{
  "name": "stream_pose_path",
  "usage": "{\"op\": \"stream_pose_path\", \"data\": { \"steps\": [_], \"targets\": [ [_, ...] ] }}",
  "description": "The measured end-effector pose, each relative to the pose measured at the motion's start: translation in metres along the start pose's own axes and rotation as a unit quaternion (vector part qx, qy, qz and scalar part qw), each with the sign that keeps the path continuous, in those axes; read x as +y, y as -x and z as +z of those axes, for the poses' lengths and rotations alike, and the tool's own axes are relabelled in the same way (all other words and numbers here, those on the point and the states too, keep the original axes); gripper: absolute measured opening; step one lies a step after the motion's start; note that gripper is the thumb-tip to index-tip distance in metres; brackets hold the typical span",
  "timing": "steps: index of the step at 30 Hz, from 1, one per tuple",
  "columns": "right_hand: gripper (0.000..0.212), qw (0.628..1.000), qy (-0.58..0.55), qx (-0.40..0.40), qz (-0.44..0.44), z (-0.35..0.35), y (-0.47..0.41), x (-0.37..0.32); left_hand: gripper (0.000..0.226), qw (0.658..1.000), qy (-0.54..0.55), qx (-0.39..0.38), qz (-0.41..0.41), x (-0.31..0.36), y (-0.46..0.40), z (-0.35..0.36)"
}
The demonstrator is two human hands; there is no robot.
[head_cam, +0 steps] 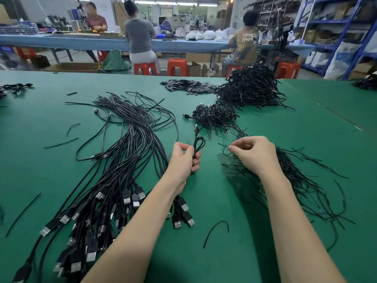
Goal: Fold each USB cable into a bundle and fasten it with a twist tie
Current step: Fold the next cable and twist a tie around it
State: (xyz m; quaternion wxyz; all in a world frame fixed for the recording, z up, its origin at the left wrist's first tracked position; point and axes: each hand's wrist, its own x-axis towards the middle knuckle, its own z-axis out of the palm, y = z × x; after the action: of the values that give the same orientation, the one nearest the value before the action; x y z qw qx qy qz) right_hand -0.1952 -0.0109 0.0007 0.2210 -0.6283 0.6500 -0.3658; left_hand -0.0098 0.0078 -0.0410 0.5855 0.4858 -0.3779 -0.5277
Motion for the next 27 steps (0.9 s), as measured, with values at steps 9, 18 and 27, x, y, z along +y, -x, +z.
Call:
{"op": "stream_pose_path", "data": {
  "steps": [9,18,27],
  "targets": [
    [0.006,0.980,-0.190,-0.039,0.041,0.004,0.002,-0.008,0.011,1.000,-0.028,-0.005,0.012,-0.004,-0.002,-0.001],
    [0.027,0.995,-0.036,0.003,0.090,0.008,-0.003,0.013,0.011,0.999,-0.038,-0.006,0.007,-0.005,-0.002,0.000],
    [0.014,0.990,0.126,-0.059,0.034,0.010,0.004,0.003,0.011,0.999,-0.034,-0.007,0.003,-0.004,0.000,0.001]
  ]
}}
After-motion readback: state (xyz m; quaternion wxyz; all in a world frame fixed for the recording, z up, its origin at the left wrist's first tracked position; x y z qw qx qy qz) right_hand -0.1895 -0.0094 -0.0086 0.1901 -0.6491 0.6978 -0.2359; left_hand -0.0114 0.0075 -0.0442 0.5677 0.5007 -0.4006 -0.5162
